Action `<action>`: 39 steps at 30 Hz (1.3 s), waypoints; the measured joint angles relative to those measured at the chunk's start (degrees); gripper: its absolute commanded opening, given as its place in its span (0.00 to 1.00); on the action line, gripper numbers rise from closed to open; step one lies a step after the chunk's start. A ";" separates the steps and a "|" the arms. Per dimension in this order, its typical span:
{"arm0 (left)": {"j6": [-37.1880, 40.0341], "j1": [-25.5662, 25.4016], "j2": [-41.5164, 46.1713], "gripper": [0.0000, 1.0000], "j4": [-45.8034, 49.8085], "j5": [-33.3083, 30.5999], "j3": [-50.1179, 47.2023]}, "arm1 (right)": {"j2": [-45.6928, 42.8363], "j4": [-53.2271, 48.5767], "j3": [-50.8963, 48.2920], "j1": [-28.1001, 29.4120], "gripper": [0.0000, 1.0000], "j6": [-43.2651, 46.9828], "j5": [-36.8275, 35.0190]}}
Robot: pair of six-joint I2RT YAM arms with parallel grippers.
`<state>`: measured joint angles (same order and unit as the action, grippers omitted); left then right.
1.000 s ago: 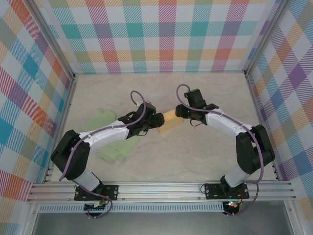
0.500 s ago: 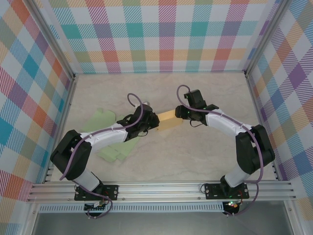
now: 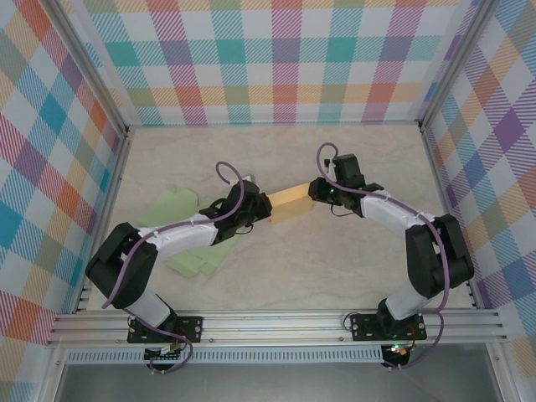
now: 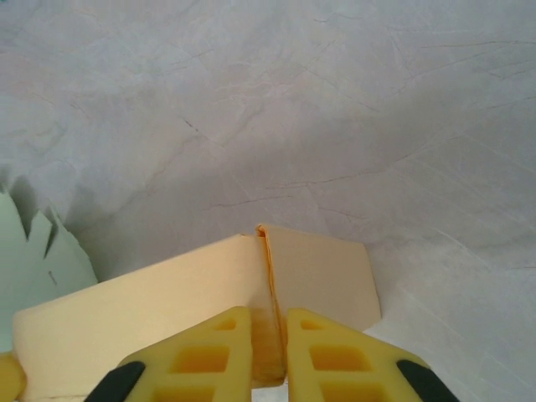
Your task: Fold the paper box
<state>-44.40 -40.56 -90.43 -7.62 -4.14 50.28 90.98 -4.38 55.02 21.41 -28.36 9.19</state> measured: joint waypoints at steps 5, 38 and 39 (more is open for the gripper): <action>0.59 0.15 0.44 0.09 -1.79 0.04 -1.11 | -0.39 2.91 -1.79 -0.87 0.17 -1.01 2.25; 62.27 0.22 -7.37 0.98 26.86 6.08 25.05 | -10.58 -23.58 9.97 -0.33 1.00 5.25 -6.91; 63.80 0.22 -8.90 0.96 28.26 6.12 26.38 | -12.57 -24.11 9.40 -0.33 1.00 5.22 -8.26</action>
<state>19.40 -40.34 -99.33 20.64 1.98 76.66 78.41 -28.49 64.42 21.08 -23.14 0.93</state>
